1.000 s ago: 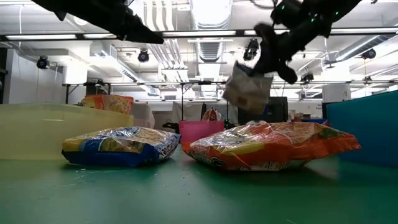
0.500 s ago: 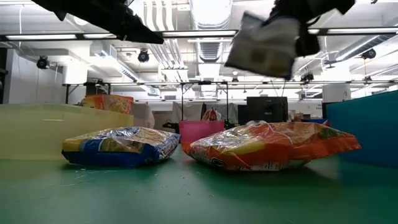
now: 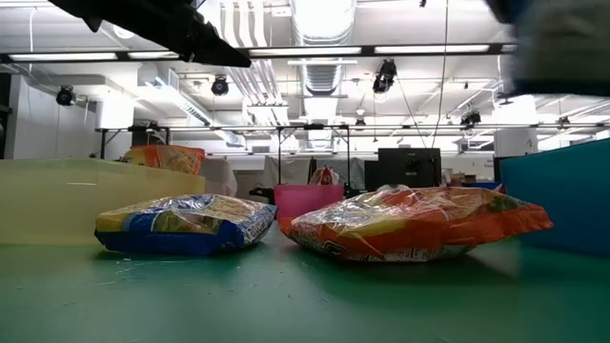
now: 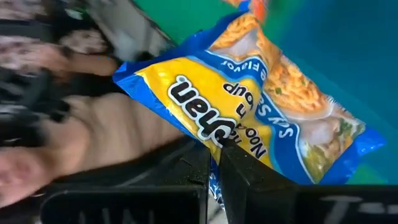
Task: Sort Maruchan noodles
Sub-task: Put the blue noodle pack into the blue bin
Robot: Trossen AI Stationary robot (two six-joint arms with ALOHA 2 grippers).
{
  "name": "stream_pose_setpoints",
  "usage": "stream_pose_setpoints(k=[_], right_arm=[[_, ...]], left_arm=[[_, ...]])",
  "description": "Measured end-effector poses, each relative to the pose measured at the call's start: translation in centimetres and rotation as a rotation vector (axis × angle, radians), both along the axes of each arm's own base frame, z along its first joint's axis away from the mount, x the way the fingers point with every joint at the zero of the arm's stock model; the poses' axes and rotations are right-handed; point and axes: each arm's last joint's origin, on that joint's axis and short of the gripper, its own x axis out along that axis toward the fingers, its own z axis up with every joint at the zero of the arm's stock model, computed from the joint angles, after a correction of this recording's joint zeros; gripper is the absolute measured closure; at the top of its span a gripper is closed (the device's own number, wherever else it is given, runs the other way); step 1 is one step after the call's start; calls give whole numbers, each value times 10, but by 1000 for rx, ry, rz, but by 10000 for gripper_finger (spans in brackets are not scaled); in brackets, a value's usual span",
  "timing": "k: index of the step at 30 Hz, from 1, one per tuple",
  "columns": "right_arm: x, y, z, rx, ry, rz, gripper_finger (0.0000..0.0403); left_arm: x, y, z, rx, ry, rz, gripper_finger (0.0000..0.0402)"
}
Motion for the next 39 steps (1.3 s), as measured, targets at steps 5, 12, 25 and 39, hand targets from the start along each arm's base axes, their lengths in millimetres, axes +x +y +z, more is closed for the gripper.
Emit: stream_pose_setpoints(k=[5, 12, 25, 39], right_arm=[[-9, 15, -13, -45, 159, 37, 392], [-4, 18, -25, -134, 180, 74, 392], [15, 27, -56, -234, 231, 194, 392], [17, 27, -60, -232, 254, 186, 352]], left_arm=[[0, 0, 0, -8, -3, 3, 320], [0, 0, 0, -13, -5, 4, 320], [0, 0, 0, -14, -6, 4, 320], [0, 0, 0, -14, -6, 4, 320]])
